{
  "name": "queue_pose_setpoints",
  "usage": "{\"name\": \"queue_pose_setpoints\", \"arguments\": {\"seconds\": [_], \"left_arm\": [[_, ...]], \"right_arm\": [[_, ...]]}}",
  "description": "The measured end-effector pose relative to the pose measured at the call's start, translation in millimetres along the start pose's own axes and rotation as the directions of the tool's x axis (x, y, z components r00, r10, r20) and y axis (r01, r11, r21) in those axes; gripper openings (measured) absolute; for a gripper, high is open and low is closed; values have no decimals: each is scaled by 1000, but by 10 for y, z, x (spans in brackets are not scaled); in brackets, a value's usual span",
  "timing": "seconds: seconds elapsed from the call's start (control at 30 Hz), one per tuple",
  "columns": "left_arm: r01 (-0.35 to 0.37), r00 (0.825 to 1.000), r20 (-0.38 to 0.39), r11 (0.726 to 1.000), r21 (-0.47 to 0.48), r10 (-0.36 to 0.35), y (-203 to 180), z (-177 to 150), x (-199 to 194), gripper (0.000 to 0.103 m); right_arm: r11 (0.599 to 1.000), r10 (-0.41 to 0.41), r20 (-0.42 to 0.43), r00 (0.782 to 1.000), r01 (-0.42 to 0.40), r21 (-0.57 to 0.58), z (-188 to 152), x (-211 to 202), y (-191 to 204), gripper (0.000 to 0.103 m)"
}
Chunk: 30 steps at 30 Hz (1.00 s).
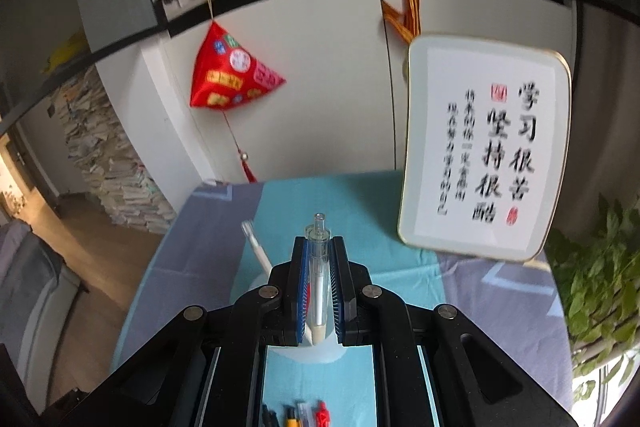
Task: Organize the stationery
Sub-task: 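Lower the clear pen into the frosted cup and open the right tool, then grasp the red pen with the right tool while the left moves to the black pens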
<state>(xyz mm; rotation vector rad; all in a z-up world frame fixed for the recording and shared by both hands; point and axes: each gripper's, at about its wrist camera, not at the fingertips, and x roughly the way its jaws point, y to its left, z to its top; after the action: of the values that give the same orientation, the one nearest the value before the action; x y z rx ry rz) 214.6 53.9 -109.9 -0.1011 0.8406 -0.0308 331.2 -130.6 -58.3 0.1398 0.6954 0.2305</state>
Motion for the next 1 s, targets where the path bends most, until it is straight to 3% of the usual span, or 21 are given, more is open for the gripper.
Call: {"name": "queue_pose_setpoints", "arguments": {"seconds": [0.3, 0.67, 0.83, 1.0], "left_arm": [[-3, 1000, -8, 1000, 2, 3, -43, -28, -3, 52], [-6, 1000, -27, 1000, 1, 6, -103, -86, -34, 51], [-6, 998, -55, 1000, -6, 6, -124, -118, 9, 50], [-18, 996, -89, 1000, 0, 18, -174, -166, 79, 50]], "right_arm": [[999, 18, -73, 997, -16, 32, -171, 84, -90, 11], [998, 68, -157, 985, -68, 8, -427, -132, -134, 11], [993, 69, -292, 954, -92, -68, -761, -29, -77, 11], [992, 59, -434, 899, -102, -76, -1098, 266, -73, 12]]}}
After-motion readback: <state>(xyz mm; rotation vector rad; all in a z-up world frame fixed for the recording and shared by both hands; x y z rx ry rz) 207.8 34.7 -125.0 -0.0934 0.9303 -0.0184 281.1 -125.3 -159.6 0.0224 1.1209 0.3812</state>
